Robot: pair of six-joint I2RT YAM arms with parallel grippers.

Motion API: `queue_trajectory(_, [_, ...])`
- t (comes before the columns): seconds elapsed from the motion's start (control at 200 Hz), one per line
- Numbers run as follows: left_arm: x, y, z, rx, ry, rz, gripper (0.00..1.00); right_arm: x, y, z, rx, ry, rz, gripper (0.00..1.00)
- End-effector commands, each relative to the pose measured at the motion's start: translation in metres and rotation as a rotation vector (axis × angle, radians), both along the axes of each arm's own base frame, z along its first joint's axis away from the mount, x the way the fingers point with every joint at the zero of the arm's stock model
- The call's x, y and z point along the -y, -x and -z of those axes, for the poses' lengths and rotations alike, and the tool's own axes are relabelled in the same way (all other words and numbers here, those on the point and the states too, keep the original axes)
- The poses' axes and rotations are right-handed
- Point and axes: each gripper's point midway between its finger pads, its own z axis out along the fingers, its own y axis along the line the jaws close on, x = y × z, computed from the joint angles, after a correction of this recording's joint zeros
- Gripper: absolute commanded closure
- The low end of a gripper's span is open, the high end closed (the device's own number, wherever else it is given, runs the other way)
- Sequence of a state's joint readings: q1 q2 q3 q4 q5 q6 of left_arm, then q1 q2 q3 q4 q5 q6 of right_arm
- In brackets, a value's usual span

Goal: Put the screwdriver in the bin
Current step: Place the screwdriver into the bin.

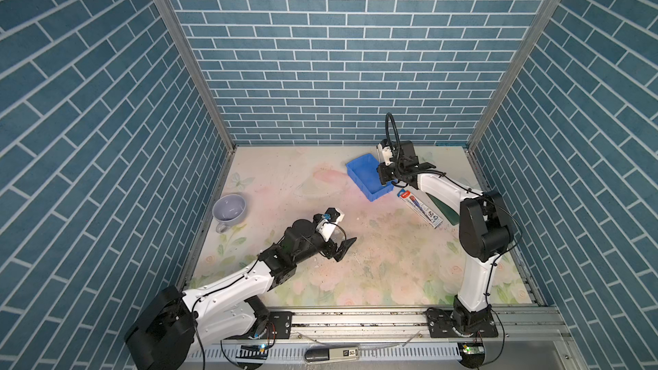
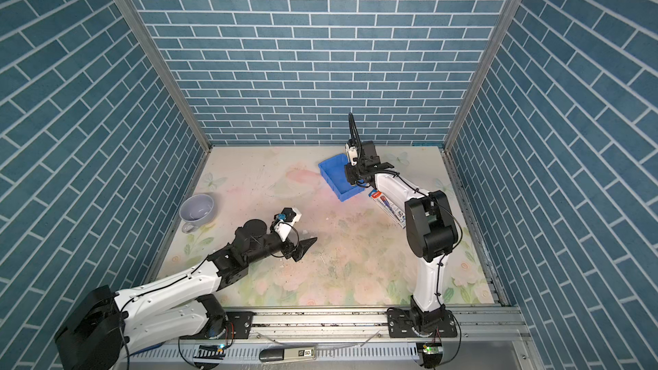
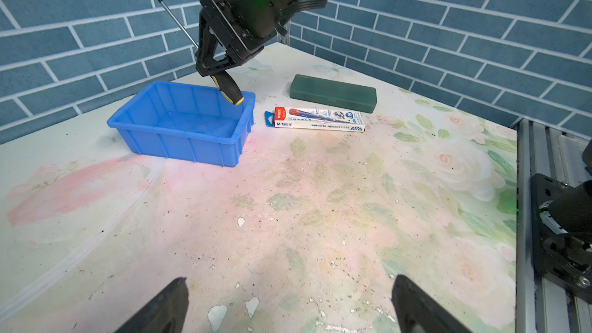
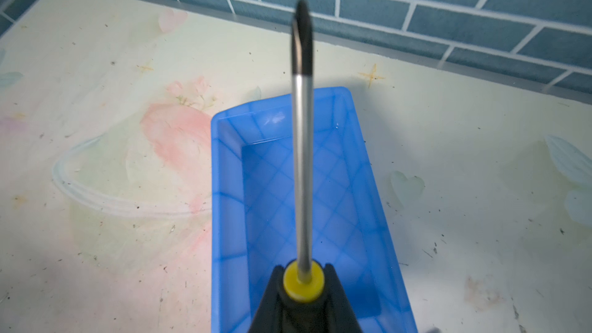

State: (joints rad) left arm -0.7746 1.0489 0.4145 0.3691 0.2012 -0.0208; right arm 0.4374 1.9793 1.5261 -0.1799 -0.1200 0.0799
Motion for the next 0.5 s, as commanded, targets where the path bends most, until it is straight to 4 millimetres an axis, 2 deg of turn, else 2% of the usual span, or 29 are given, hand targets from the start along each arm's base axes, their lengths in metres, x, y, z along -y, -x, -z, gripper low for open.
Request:
queue_trajectory(0.0, [-0.003, -0.001, 0.004, 0.0, -0.025, -0.007, 0.0, -0.004, -0.01, 0.006, -0.018, 0.034, -0.028, 1.0])
queue_trajectory(0.18, [-0.003, -0.001, 0.006, -0.01, -0.027, -0.009, 0.0, -0.008, -0.021, 0.029, -0.042, 0.06, -0.031, 1.0])
queue_trajectory(0.345, [-0.003, -0.001, 0.007, -0.013, -0.029, -0.006, 0.0, -0.012, -0.029, 0.041, -0.064, 0.072, -0.035, 1.0])
queue_trajectory(0.385, [-0.003, -0.001, 0.008, -0.015, -0.031, -0.005, 0.0, -0.013, -0.03, 0.037, -0.065, 0.07, -0.039, 1.0])
queue_trajectory(0.405, [-0.003, -0.001, 0.008, -0.016, -0.031, -0.006, 0.0, -0.013, -0.029, 0.054, -0.096, 0.085, -0.042, 1.0])
queue_trajectory(0.495, [-0.002, -0.001, 0.009, -0.017, -0.034, -0.006, 0.0, -0.013, -0.03, 0.064, -0.119, 0.098, -0.043, 1.0])
